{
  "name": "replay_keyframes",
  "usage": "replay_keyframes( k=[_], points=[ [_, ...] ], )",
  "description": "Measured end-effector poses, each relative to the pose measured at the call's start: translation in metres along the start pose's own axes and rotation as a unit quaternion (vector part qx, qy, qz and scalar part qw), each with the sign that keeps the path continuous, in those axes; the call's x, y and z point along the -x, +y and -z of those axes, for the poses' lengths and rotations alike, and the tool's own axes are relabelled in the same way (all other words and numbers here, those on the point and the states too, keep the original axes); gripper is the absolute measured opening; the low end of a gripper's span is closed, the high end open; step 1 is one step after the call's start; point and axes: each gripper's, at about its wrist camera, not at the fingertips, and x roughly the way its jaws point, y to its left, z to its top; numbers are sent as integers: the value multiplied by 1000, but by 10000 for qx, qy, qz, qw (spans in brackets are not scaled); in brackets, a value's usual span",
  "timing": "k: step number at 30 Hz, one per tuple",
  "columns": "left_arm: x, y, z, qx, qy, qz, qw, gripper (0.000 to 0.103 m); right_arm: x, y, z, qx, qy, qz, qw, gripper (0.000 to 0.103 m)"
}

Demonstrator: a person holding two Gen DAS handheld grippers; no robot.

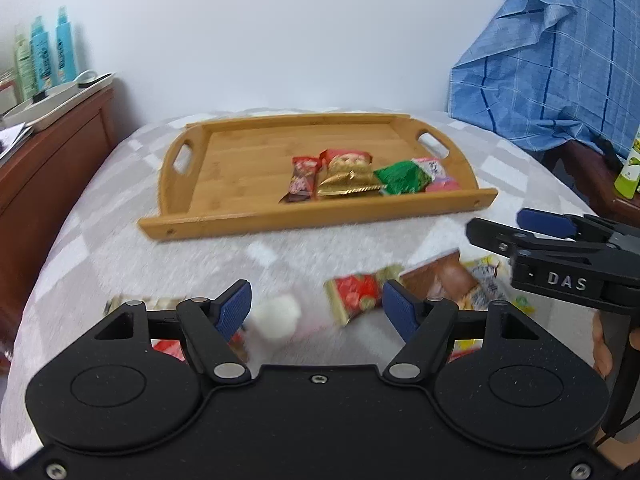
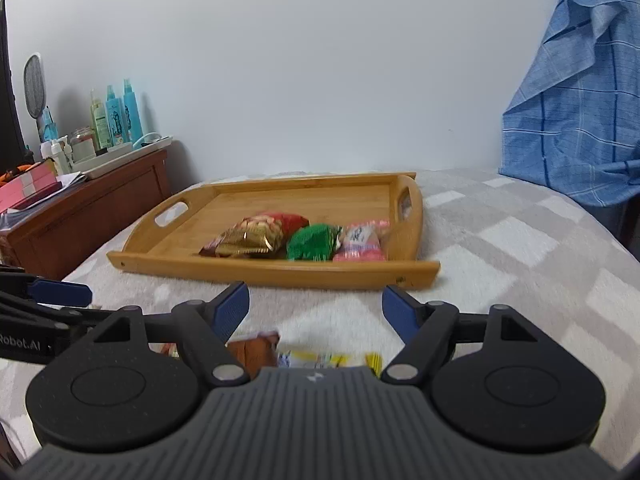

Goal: Organize snacks
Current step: 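Move both open tools back over the remaining snack pile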

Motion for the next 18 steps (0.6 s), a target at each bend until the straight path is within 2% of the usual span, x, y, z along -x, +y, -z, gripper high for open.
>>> replay_keyframes(
  k=[3,9,15,16,17,18],
  points=[
    [7,8,13,116,-15,-128,9998,76,11,4,12,-81,-64,20,9999,86],
    [11,29,33,417,59,-401,9983,76,30,14,37,-267,-163,96,9995,86],
    [12,42,47,429,82,-673,9968,76,38,32,62,-319,-106,109,9994,86],
    [12,44,49,429,104,-692,9966,75,39,35,65,-300,-111,115,9994,86],
    [11,45,50,434,143,-663,9968,69,40,38,67,-301,-122,100,9994,86],
    [9,47,51,456,215,-618,9968,57,41,40,69,-308,-129,55,9994,86]
  ],
)
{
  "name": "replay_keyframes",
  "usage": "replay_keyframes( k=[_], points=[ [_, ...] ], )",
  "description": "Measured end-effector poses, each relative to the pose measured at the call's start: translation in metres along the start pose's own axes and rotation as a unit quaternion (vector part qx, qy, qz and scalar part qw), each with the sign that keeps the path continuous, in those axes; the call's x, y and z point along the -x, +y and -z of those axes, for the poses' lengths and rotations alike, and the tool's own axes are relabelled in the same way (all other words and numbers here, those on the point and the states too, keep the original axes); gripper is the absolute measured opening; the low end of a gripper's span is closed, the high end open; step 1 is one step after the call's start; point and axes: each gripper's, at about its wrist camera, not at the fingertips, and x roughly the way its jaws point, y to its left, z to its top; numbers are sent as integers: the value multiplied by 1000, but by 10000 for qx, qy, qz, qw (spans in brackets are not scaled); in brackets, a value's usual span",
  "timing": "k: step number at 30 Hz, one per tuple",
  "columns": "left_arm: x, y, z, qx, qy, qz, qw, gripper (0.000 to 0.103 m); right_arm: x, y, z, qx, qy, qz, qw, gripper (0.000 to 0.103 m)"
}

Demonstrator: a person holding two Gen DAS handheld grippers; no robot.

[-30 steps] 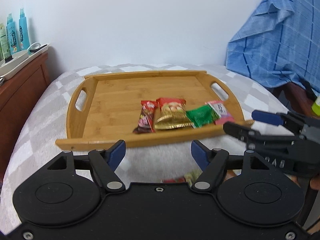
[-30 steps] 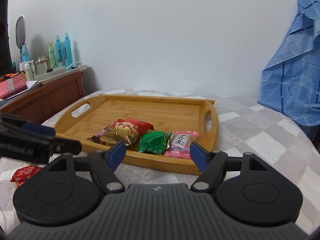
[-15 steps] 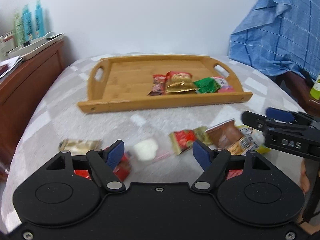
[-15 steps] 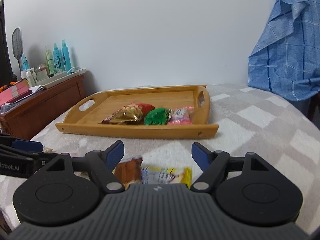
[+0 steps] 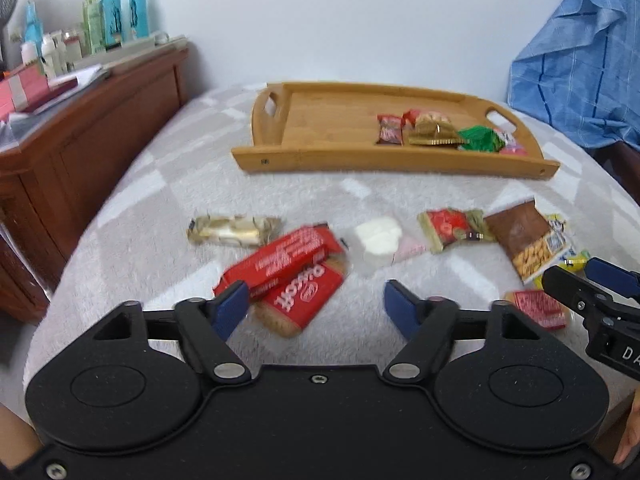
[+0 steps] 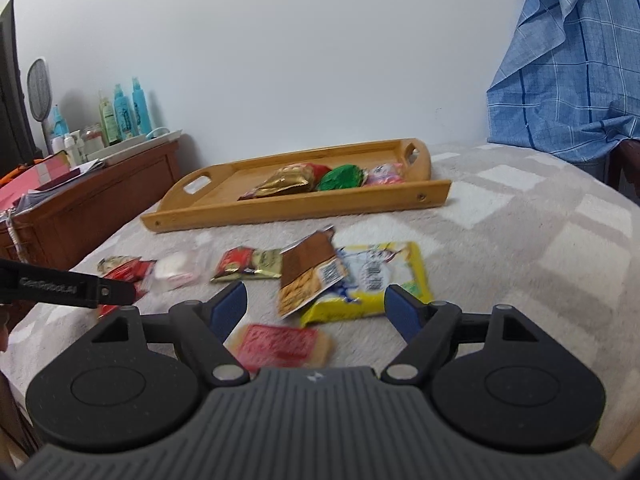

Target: Organize snacks

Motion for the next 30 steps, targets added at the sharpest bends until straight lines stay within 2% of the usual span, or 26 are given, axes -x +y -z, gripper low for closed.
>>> replay_keyframes(
  k=[2,4,5,8,12,13,16,18,22,24,28,30],
  points=[
    [-3,4,2,92,122,115,9998,45,2,4,4,9,-4,-118,9999,68],
    [-5,8,3,175,139,151,9996,44,3,9,6,75,16,-192,9998,58],
    [-6,9,3,179,118,118,9997,45,3,11,7,112,32,-210,9997,56],
    [-10,10,2,100,59,-53,9999,49,0,17,10,217,100,-254,9994,56],
    [-23,12,1,34,151,-87,9998,52,-3,24,13,368,130,-215,9990,56],
    [-25,13,0,67,171,-63,9998,52,-3,25,14,412,124,-193,9989,59],
    [-22,14,-1,160,241,180,9994,50,-4,28,15,482,93,-128,9987,68],
    [-19,11,1,132,316,408,9986,50,-4,30,16,550,74,-98,9984,68],
    [-10,-3,7,-229,411,633,9969,50,-4,35,18,689,48,-47,9976,70],
    [-7,-7,9,-250,344,597,9973,50,-4,37,19,706,29,8,9975,72],
    [-8,-6,7,-57,162,292,9994,52,-4,39,20,809,-72,317,9962,72],
    [-15,-2,5,102,188,317,9993,52,-4,38,21,782,-57,330,9964,72]
  ],
)
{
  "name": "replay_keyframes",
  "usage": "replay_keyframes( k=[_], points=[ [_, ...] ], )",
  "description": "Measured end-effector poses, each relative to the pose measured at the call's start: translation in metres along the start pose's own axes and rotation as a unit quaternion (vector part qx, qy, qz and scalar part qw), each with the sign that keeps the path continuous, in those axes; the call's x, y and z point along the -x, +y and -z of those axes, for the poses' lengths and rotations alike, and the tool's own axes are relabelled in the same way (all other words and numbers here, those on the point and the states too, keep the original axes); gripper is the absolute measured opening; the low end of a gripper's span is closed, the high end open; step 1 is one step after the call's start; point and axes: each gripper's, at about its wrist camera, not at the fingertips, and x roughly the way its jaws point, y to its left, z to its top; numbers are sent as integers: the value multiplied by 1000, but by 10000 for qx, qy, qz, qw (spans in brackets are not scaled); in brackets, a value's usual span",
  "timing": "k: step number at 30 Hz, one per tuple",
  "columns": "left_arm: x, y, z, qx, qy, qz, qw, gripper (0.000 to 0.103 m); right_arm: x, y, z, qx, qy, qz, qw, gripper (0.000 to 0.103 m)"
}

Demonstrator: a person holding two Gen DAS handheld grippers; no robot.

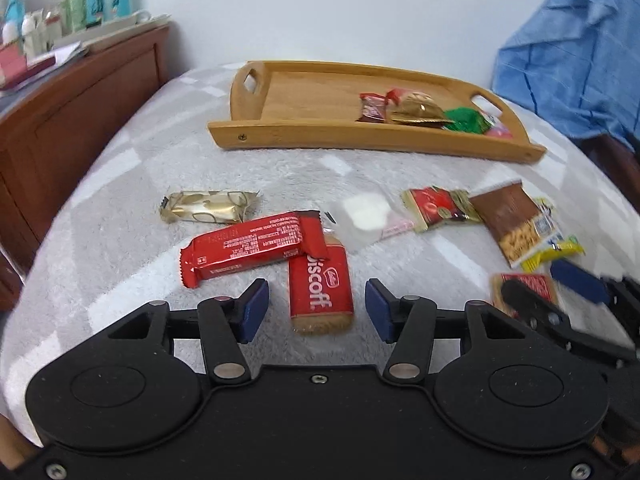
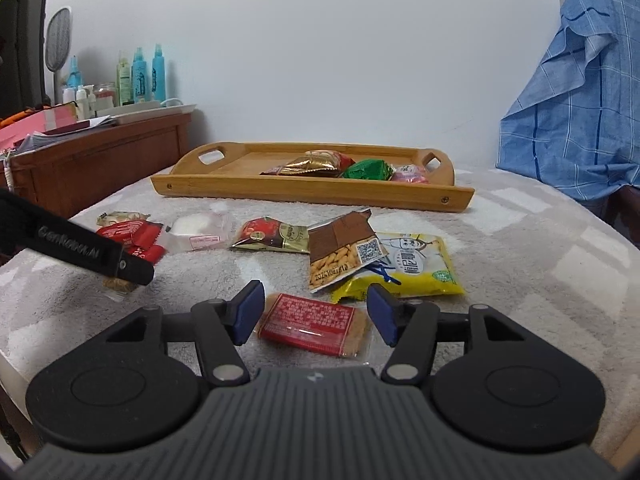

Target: Organize snacks

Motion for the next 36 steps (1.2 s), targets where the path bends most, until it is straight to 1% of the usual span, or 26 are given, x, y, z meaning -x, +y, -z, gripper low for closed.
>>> replay_keyframes(
  k=[2,4,6,7,9,12,13,14,15,16,17,18,19,21,22,23,24,25,26,28,30,31,32,36],
  points=[
    [-4,1,-1,53,-34,-44,10000,50,0,1,1,0,1,-22,10000,74],
    [-6,-3,0,-49,-69,-130,9999,47,1,5,2,105,-17,-32,9999,76],
    [-5,-8,1,-123,-86,-129,9998,36,1,9,4,197,-1,-72,9998,80],
    [-5,-11,1,-130,-96,-131,9998,34,1,11,5,221,0,-78,9997,83],
    [-2,-15,3,-178,-115,-169,9996,33,1,14,6,236,-12,-33,9997,85],
    [3,-20,6,-151,-108,-67,9998,33,-2,14,6,199,24,83,9998,85],
    [5,-22,7,-159,-112,-28,9998,33,-3,13,6,172,41,88,9998,82],
    [7,-25,8,-196,-124,-9,9997,33,-3,13,5,161,66,87,9998,70],
    [9,-27,9,-235,-139,7,9996,33,-3,13,5,180,79,101,9998,66],
    [11,-30,10,-268,-162,28,9995,33,-2,13,5,218,62,136,9996,59],
    [13,-32,10,-289,-182,56,9994,33,0,12,5,225,48,140,9996,40],
    [15,-34,10,-307,-197,85,9993,33,1,11,4,195,41,153,9997,29],
    [17,-36,10,-325,-223,112,9992,33,2,9,4,143,57,167,9997,15],
    [20,-39,8,-365,-298,134,9988,32,4,5,3,81,95,142,9998,15],
    [21,-41,8,-375,-332,127,9987,32,5,4,3,70,93,121,9999,18],
    [22,-41,6,-366,-354,121,9986,32,7,3,3,71,67,135,9999,25],
    [23,-41,6,-354,-369,130,9986,32,9,4,3,104,44,120,9999,40],
    [24,-41,5,-341,-375,135,9986,32,11,4,3,162,39,99,9998,50],
    [24,-40,5,-323,-381,133,9987,32,13,6,3,209,50,58,9998,62],
    [24,-38,5,-303,-372,129,9988,32,15,7,5,199,86,-65,9997,67],
    [23,-36,6,-278,-360,119,9989,32,16,12,6,162,94,-117,9998,75],
    [23,-35,6,-270,-353,117,9989,32,16,15,8,172,92,-126,9997,82],
    [23,-35,6,-265,-351,121,9990,32,15,19,9,206,88,-136,9997,85],
    [21,-32,8,-203,-317,125,9992,32,7,34,10,446,19,-3,9990,88]
  ],
)
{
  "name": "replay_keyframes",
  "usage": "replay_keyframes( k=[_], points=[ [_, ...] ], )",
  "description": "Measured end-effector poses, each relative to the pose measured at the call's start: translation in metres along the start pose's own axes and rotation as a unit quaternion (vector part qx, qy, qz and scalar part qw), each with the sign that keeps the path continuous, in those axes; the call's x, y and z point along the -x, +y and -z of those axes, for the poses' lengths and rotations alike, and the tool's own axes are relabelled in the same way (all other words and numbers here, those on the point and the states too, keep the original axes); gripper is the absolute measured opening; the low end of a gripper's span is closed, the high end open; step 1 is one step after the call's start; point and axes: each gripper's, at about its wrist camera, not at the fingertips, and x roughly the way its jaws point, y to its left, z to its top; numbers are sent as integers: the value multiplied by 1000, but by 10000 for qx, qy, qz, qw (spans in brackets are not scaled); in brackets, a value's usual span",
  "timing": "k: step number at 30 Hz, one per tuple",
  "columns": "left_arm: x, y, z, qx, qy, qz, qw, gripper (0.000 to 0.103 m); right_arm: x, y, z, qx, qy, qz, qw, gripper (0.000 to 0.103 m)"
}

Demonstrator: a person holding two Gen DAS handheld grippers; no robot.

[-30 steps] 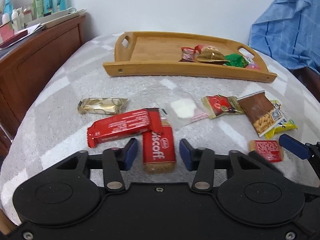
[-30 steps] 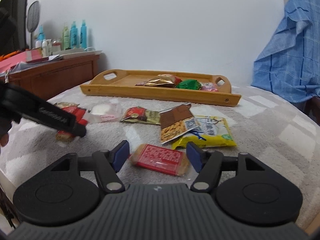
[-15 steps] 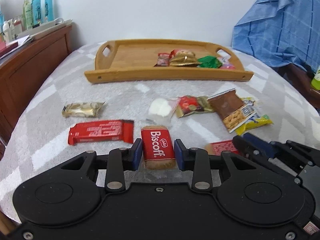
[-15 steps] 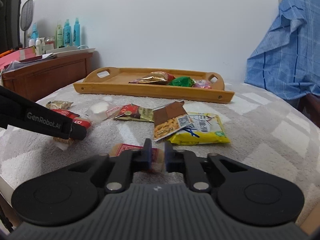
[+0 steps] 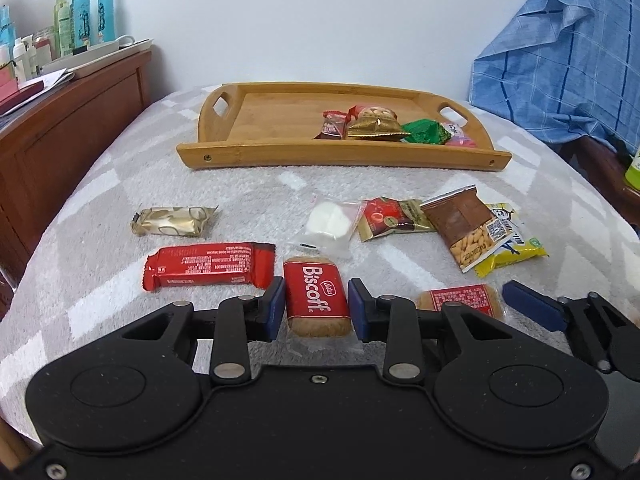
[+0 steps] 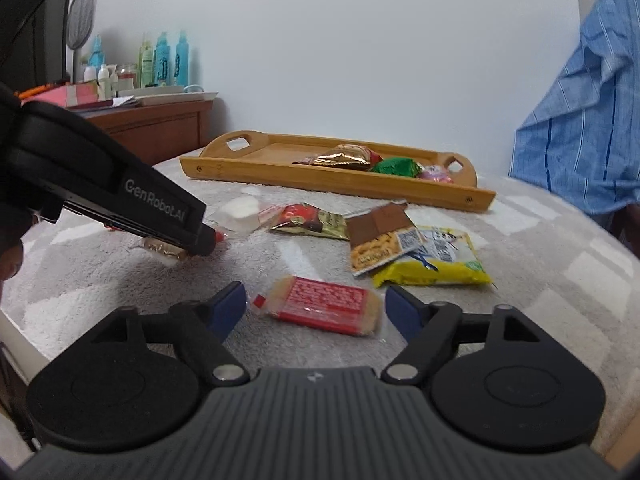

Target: Organize snacks

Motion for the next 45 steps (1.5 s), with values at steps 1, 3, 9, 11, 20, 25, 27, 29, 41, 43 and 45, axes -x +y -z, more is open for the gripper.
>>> replay_keyframes(
  k=[1,3,9,11,20,25,27,29,41,43,45],
  points=[
    [0,1,0,17,-6,5,10000,32,-3,2,0,29,15,30,10000,88],
    [2,2,-1,40,-49,-22,10000,32,-9,4,-1,45,73,57,9999,74],
    [6,7,-5,126,-144,-74,9998,32,-2,9,-3,280,-125,-37,9995,39],
    [7,8,-7,143,-155,-85,9997,32,3,15,-3,469,-233,-83,9986,33],
    [7,16,-7,279,-152,-163,9994,32,6,1,1,375,2,-230,9990,66],
    [7,18,-6,307,-121,-147,9993,32,13,-10,2,208,164,-276,9993,69],
    [7,17,-6,293,-119,-150,9994,32,17,-13,3,137,217,-330,9991,69],
    [7,17,-6,298,-115,-143,9994,32,20,-17,3,-20,302,-366,9989,69],
    [1,15,-2,263,-9,-130,9996,32,20,-44,2,-879,649,-252,9937,34],
    [1,14,-1,247,4,-130,9996,32,15,-48,-1,-916,669,-150,9934,33],
    [0,14,0,237,17,-132,9996,32,11,-52,-4,-1002,670,-141,9926,32]
  ],
)
